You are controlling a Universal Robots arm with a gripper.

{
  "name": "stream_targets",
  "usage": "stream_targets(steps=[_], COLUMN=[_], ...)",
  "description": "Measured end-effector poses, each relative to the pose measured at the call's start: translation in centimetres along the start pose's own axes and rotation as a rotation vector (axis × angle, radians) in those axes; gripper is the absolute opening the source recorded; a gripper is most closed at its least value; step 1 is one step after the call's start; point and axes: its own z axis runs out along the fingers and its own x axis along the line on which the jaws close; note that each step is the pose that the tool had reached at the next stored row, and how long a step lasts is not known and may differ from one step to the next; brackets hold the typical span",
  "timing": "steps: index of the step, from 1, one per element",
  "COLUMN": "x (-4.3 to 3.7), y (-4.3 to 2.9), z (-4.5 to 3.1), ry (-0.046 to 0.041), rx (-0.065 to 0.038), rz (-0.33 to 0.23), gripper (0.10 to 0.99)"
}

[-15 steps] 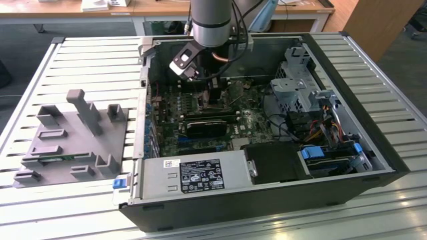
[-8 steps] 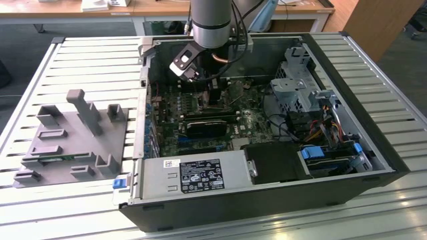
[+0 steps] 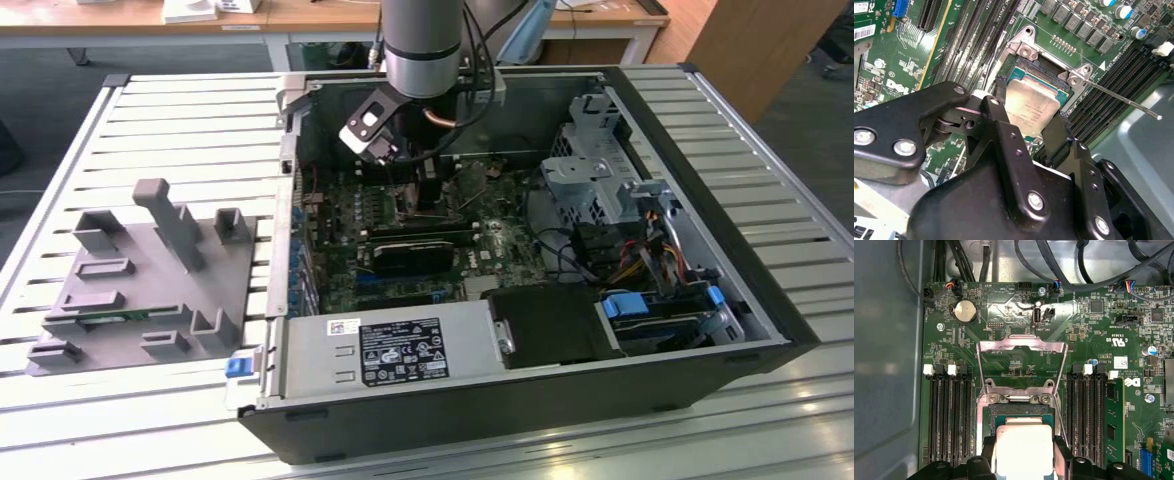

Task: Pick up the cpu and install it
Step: 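Place the cpu into insertion slot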

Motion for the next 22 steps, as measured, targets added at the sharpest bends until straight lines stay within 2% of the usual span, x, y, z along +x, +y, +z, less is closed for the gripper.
stream_targets(steps=[13, 22], x=[0.08, 0.36], y=[-0.02, -0.05], z=[0.36, 0.99], ry=[-0.0001, -0.0019], rx=[0.0, 0.0], rz=[0.0, 0.012], gripper=[0.541, 0.541])
